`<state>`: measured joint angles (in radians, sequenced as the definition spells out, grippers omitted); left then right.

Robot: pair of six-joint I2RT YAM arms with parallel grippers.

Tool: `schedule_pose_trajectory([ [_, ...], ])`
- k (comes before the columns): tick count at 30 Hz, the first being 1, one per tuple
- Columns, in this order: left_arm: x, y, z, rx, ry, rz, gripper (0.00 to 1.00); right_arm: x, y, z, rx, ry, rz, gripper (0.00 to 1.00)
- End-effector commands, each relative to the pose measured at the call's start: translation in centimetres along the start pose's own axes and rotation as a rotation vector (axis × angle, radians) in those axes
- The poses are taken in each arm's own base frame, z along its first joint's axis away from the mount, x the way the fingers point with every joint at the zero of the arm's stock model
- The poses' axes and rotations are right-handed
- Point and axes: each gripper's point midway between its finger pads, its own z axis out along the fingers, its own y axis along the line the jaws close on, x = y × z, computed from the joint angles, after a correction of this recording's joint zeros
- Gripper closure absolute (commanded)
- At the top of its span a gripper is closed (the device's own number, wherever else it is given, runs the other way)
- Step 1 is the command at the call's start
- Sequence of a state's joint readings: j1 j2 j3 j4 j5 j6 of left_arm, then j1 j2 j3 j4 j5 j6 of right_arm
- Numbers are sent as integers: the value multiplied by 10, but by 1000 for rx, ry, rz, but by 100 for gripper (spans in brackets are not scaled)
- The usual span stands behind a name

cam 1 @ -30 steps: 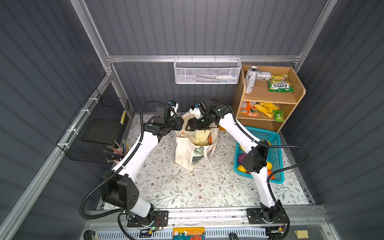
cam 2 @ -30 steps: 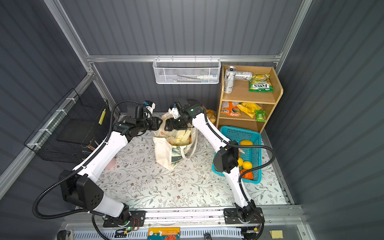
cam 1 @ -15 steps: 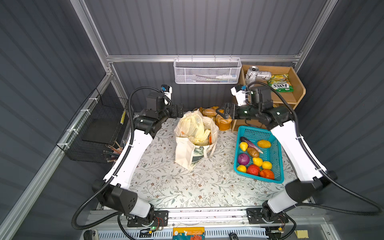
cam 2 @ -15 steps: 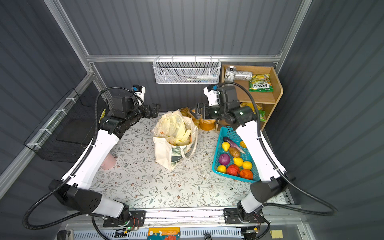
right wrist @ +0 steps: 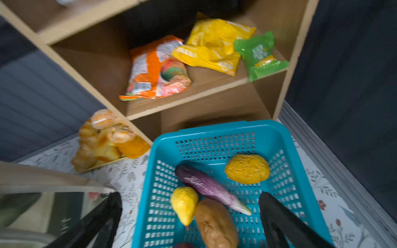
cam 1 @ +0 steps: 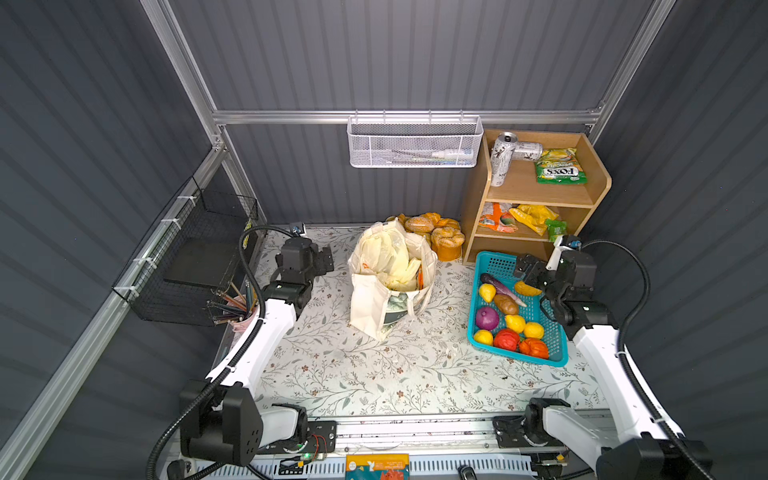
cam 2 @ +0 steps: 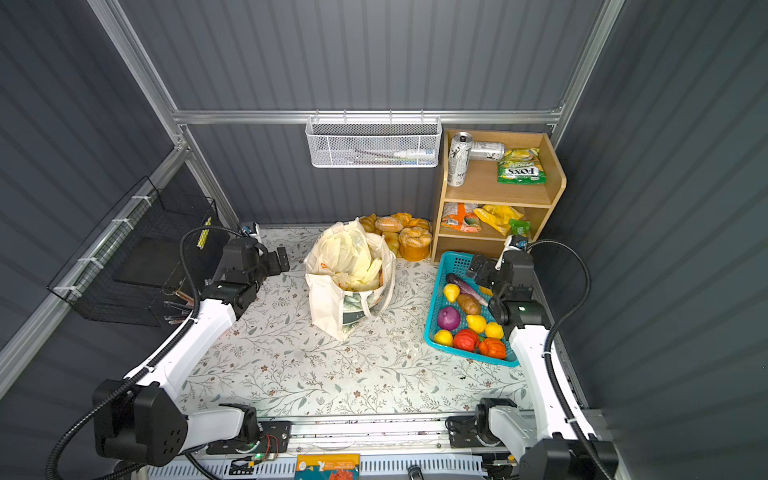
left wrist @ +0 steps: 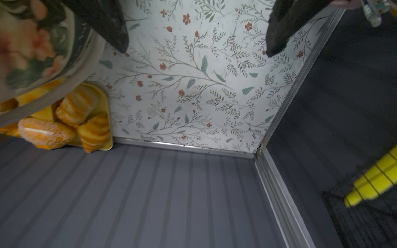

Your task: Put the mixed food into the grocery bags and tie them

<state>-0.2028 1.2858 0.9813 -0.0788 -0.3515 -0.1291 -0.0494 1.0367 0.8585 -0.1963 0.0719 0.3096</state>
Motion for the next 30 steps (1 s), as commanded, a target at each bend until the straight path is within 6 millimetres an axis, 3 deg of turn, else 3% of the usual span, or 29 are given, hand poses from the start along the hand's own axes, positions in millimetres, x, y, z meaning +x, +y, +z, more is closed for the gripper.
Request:
schedule_pose_trajectory([
  [1,-17,16,-6,-83,-157,35,0,-11,-12,15,62,-120,-76,1],
  [8,48,47,4,-221,-104,80,0,30,-25,39,63,-152,-150,1],
  [15,116,37,38,-164,-83,88,0,69,-24,56,-7,-179,-204,1],
  [24,149,13,62,-28,-147,152,0,96,-20,70,-93,-302,-238,1],
  [30,158,10,75,24,-91,151,0,104,-16,86,-128,-155,-242,1],
])
